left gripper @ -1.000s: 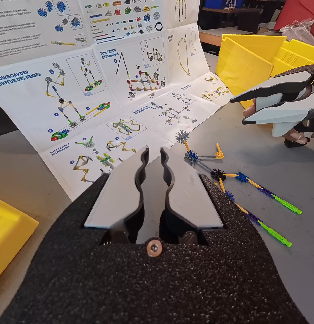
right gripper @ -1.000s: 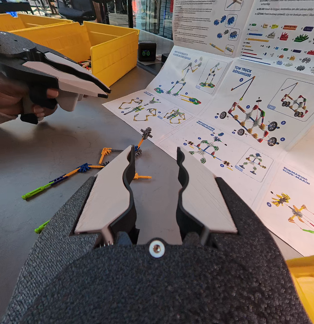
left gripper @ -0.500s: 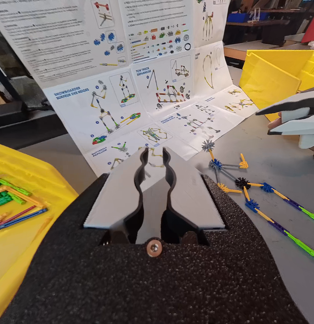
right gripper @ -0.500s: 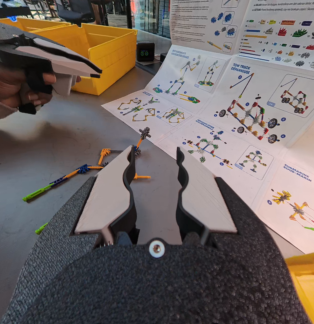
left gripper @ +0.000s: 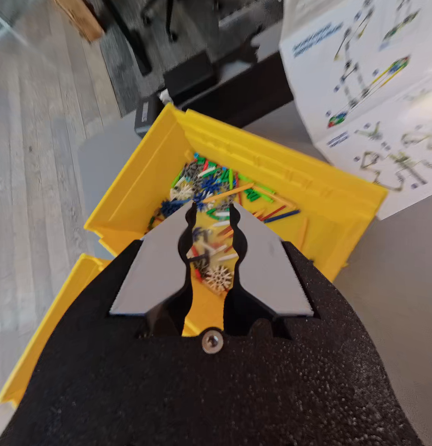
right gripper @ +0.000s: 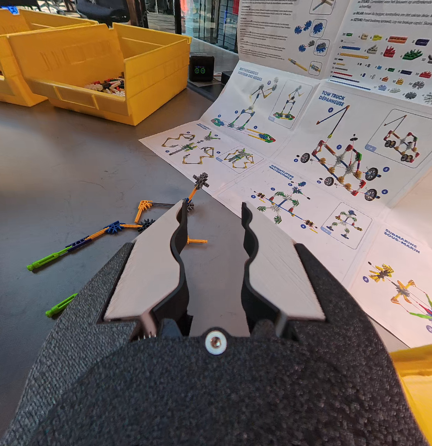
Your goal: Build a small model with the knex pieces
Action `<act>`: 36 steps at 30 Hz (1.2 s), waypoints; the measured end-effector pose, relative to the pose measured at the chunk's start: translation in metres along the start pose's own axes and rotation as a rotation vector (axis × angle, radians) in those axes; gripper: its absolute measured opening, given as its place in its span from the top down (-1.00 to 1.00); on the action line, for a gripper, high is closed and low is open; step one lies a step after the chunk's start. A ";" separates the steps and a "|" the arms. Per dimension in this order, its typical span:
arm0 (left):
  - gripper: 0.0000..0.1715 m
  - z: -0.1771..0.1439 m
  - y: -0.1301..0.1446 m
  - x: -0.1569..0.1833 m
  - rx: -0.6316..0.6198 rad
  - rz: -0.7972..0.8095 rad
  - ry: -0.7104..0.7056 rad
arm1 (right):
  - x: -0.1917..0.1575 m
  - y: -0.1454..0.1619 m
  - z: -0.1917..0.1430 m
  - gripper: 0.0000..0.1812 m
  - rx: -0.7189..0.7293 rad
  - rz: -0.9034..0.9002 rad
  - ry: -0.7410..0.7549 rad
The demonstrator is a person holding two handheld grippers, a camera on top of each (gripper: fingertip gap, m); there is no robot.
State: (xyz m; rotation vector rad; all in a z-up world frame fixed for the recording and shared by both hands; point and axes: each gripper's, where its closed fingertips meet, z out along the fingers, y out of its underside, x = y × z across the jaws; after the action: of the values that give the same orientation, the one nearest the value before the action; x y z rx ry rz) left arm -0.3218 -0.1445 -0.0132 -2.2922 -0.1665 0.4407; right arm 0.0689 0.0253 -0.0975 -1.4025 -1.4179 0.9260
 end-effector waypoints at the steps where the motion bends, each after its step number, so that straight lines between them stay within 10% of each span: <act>1: 0.68 0.008 0.012 -0.016 -0.095 0.030 -0.011 | 0.000 0.000 0.000 0.52 0.000 -0.001 -0.001; 15: 0.67 0.104 0.121 -0.108 -0.895 0.284 -0.077 | 0.002 0.004 0.003 0.59 -0.024 0.028 -0.015; 36: 0.62 0.117 0.143 -0.078 -1.120 0.150 0.355 | 0.009 0.006 0.001 0.60 -0.029 0.148 -0.066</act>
State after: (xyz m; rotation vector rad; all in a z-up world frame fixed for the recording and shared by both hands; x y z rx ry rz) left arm -0.4394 -0.1829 -0.1708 -3.4497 -0.0584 -0.0487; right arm 0.0707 0.0347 -0.1029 -1.5274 -1.3948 1.0587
